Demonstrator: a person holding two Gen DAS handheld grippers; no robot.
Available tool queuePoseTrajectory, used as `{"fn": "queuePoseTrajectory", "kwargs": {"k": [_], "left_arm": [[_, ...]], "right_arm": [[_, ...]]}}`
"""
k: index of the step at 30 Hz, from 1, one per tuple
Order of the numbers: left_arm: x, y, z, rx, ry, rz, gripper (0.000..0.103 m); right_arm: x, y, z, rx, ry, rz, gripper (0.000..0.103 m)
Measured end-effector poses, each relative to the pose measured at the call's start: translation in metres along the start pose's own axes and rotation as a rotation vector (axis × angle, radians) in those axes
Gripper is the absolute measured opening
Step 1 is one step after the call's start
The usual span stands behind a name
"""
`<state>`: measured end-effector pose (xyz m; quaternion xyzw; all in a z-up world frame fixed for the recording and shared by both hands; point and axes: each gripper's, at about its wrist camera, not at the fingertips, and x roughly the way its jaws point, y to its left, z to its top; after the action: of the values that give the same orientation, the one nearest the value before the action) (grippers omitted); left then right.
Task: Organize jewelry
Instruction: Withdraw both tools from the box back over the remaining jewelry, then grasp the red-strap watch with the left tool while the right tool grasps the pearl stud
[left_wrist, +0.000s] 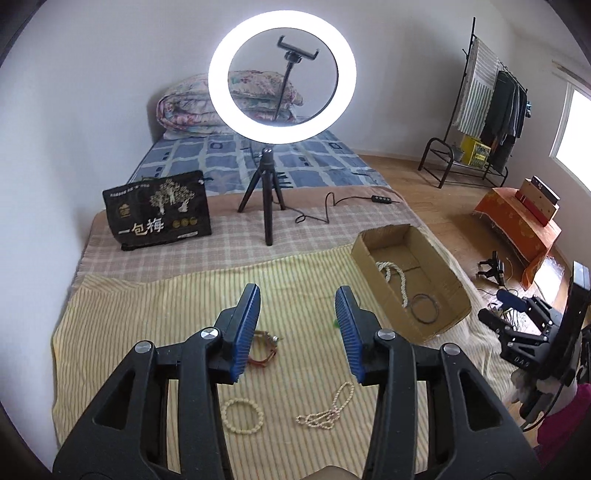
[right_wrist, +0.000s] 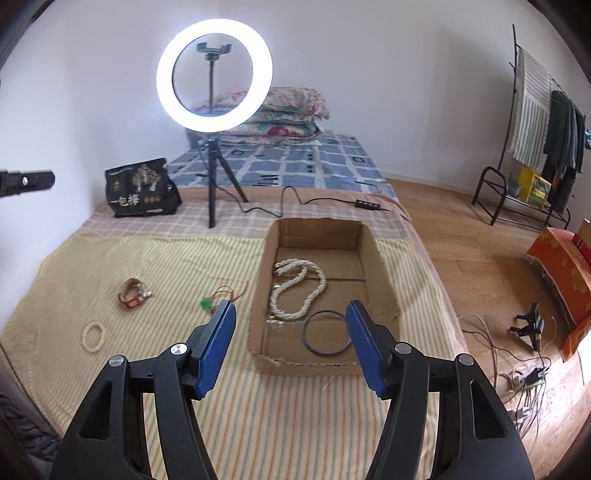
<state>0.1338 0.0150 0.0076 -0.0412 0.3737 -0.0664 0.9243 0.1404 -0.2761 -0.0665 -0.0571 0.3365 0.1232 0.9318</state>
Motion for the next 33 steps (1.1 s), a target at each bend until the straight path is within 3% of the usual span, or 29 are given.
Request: {"fn": "queuePoseTrajectory", "kwargs": {"k": [7, 11, 18, 27, 30, 33], "left_arm": [[0.024, 0.052, -0.049, -0.108, 0.094, 0.017, 0.043], [0.039, 0.071, -0.066, -0.14, 0.126, 0.041, 0.043], [0.079, 0.098, -0.071, -0.22, 0.207, 0.038, 0.043], [0.133, 0.098, -0.08, -0.242, 0.328, 0.001, 0.043], [0.148, 0.098, -0.083, -0.266, 0.363, -0.017, 0.043], [0.161, 0.098, -0.085, -0.278, 0.384, -0.011, 0.043]], "right_arm": [[0.011, 0.03, -0.015, -0.065, 0.043, 0.085, 0.062], [0.023, 0.043, -0.026, -0.093, 0.087, 0.08, 0.062], [0.045, 0.064, -0.044, -0.047, 0.191, 0.136, 0.062], [0.069, 0.081, -0.071, -0.069, 0.273, 0.148, 0.061], [0.078, 0.081, -0.076, -0.06, 0.304, 0.169, 0.05], [0.086, 0.081, -0.078, -0.058, 0.325, 0.181, 0.045]]}}
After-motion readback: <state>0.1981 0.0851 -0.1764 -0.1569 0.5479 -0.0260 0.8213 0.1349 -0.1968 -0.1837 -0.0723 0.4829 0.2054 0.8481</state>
